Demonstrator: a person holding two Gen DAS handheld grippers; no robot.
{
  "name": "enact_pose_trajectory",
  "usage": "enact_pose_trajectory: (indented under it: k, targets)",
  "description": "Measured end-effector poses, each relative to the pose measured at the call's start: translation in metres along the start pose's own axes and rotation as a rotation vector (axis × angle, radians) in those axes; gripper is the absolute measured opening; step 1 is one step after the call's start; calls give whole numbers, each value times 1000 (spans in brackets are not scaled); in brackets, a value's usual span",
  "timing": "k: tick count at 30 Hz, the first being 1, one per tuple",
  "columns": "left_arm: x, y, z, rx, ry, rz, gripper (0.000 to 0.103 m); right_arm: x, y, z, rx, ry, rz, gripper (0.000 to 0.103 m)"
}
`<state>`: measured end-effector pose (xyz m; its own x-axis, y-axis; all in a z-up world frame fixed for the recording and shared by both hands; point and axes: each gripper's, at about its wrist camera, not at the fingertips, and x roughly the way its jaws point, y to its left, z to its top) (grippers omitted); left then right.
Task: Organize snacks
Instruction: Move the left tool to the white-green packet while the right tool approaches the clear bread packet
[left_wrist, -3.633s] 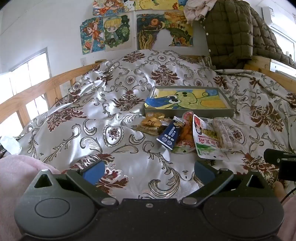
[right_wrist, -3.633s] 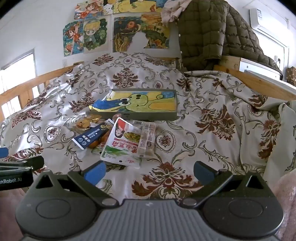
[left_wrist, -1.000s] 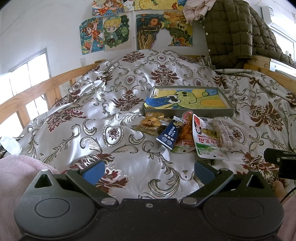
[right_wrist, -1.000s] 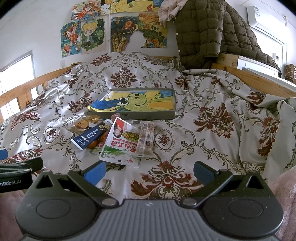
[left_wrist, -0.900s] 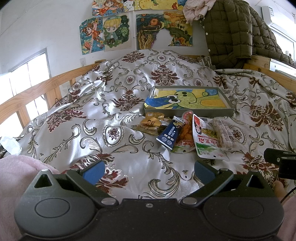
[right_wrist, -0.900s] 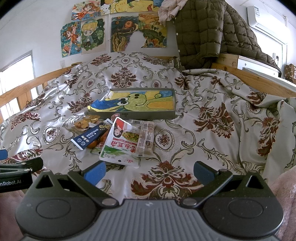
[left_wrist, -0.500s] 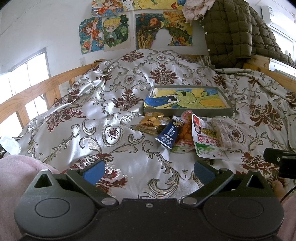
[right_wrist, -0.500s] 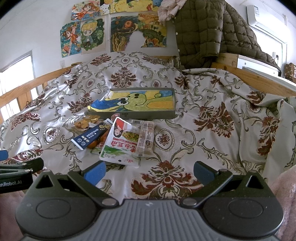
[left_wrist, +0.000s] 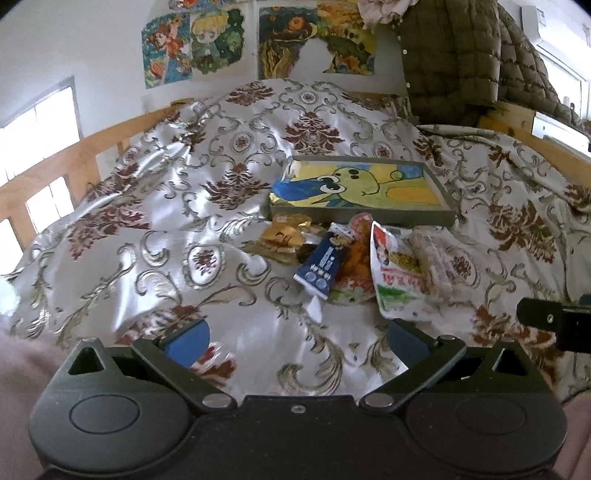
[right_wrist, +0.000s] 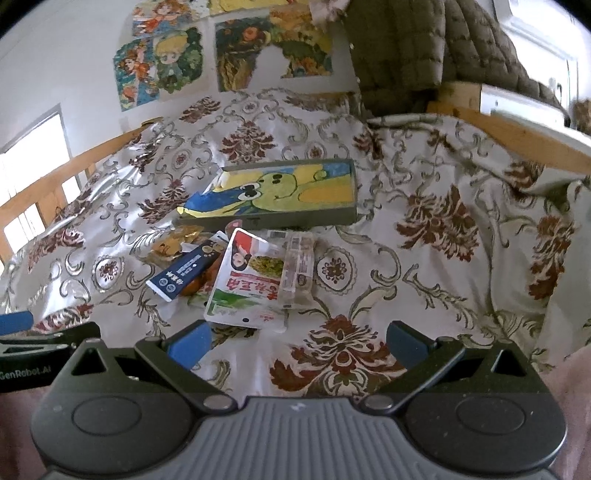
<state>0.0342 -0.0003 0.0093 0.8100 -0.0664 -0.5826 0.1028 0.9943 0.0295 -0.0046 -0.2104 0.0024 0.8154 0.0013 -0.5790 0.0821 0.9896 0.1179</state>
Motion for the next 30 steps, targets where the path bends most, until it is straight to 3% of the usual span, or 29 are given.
enact_pose_trajectory:
  k: [5, 12, 18, 30]
  targets:
    - [26, -3, 22, 10, 16, -49, 102, 20, -14, 18, 40, 33, 30, 103]
    - [66, -15, 49, 115, 19, -132, 102, 53, -25, 48, 1, 68, 54, 103]
    - [99, -23, 65, 164, 44, -224, 102, 81, -28, 69, -79, 55, 24, 103]
    - [146, -20, 78, 15, 85, -367, 102, 126, -44, 77, -123, 73, 50, 103]
